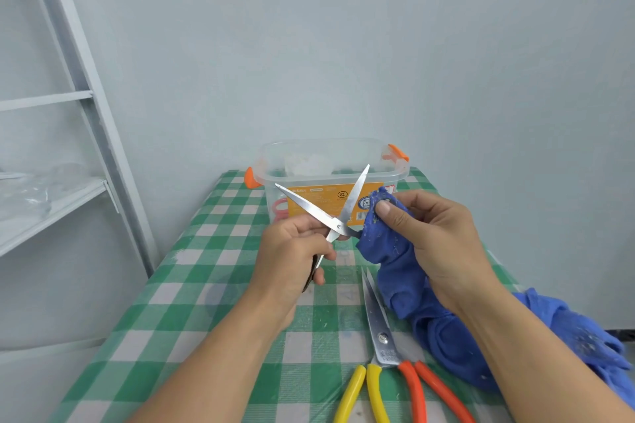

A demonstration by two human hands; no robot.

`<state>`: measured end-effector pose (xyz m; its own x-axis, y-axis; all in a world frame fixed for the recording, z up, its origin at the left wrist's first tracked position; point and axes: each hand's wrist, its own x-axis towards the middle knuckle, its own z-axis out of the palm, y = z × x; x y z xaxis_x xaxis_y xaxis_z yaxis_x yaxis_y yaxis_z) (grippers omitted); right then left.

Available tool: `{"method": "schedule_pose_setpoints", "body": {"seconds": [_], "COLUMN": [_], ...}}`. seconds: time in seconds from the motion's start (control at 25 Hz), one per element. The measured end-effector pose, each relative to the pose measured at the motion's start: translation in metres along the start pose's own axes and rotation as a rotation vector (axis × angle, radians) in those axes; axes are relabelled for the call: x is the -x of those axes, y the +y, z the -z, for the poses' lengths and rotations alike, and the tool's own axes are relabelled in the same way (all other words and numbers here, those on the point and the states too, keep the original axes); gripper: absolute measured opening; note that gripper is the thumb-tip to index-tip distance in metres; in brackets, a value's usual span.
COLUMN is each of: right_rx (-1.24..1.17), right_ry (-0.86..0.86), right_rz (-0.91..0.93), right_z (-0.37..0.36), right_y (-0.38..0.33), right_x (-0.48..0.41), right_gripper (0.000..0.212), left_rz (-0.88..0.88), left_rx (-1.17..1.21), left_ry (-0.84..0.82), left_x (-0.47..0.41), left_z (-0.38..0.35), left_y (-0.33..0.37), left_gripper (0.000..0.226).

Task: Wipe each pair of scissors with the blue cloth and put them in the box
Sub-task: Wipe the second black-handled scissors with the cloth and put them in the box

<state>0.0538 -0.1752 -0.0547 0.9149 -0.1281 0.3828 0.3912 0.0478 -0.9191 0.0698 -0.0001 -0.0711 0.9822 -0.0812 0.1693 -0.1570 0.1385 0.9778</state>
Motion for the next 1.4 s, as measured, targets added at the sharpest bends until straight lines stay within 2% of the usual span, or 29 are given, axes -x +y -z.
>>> {"method": "schedule_pose_setpoints", "body": {"seconds": [0.12,0.24,0.36,0.56,0.64,0.88,1.0,1.2,1.4], "right_rx": [0.049,0.167,0.226,0.429,0.426,0.379,0.365,0.377,0.543], "right_ry": [-0.031,-0.058,-0.078,-0.069,-0.09,-0.084,-0.109,-0.102,-0.174], "right_rz": [0.006,0.03,0.067,0.226,0.229,0.102,0.151,0.166,0.223], "right_z": [0.003,0.005,0.005,0.002,-0.002,-0.003,-0.003,-0.003,-0.006], "right_y": [0.002,0.004,0.004,0.012,0.012,0.018,0.015,0.011,0.013], "right_x": [0.0,0.0,-0.001,-0.001,0.001,-0.003,0.0,0.002,0.003], "right_gripper": [0.013,0.017,0.014,0.007,0.015,0.014,0.011,0.026,0.023], "left_rz": [0.003,0.007,0.023,0.028,0.014,-0.003,-0.007,-0.013,-0.002], "left_rx": [0.041,0.053,0.038,-0.016,-0.033,-0.057,-0.056,-0.081,-0.078], "left_ry": [-0.005,0.023,0.018,-0.014,-0.021,-0.059,-0.053,-0.023,-0.017], "left_x": [0.0,-0.001,-0.002,0.0,0.0,0.002,0.001,-0.002,-0.003], "left_z": [0.003,0.004,0.005,0.0,-0.002,-0.004,-0.004,-0.002,-0.001], "left_y": [0.0,0.0,-0.002,-0.003,-0.004,-0.005,-0.005,-0.008,-0.008], "left_gripper": [0.029,0.016,0.02,0.01,0.01,0.011,0.009,0.009,0.009]}}
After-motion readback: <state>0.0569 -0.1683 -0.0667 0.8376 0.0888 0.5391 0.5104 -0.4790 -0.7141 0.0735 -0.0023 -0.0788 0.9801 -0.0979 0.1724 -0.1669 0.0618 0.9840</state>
